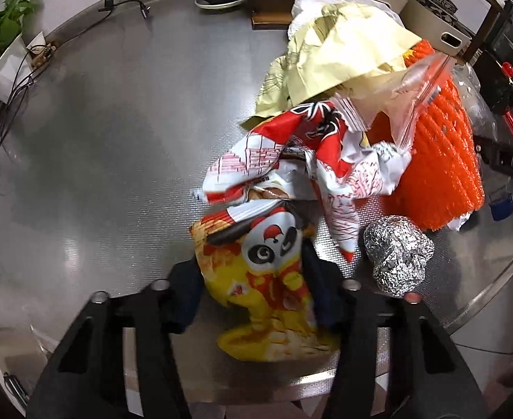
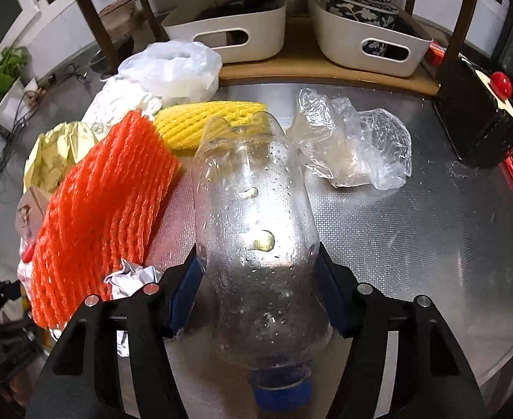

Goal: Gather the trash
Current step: 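Grasp the yellow snack bag with left tool while right tool grasps the plastic bottle, then lower both held items into the bin below and open both tools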

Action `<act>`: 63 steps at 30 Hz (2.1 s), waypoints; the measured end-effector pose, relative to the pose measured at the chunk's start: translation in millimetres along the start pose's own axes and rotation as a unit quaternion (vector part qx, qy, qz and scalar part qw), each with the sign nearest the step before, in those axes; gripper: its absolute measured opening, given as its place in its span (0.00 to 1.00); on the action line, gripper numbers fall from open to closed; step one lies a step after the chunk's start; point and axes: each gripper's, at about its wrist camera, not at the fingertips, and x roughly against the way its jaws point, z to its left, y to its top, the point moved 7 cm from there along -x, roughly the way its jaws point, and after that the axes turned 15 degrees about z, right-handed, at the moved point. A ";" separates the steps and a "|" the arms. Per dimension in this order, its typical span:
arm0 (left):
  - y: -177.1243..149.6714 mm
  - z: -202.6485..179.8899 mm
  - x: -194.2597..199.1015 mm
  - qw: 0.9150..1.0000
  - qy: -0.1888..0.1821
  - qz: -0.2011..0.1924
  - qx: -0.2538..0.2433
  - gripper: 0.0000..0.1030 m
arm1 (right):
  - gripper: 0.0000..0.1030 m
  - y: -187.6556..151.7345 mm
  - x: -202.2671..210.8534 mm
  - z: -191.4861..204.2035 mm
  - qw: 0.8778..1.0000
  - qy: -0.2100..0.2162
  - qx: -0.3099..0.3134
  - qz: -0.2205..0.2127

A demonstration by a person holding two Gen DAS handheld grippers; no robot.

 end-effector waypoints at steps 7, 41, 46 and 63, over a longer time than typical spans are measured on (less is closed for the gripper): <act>-19.5 -1.2 8.7 1.000 -0.004 -0.004 0.004 0.31 | 0.60 -17.0 9.8 -3.6 1.000 -0.013 -0.001 -0.013; -213.4 -26.7 -7.6 0.998 -0.045 0.031 -0.013 0.29 | 0.60 -250.1 8.6 38.9 0.998 0.048 0.000 0.038; -226.4 -39.8 -53.9 0.996 -0.076 0.051 -0.016 0.29 | 0.60 -266.6 -51.6 36.5 0.995 0.064 -0.018 0.079; -218.7 -59.2 -221.3 0.987 -0.105 0.118 -0.022 0.29 | 0.60 -262.6 -222.3 47.9 0.982 0.063 -0.056 0.170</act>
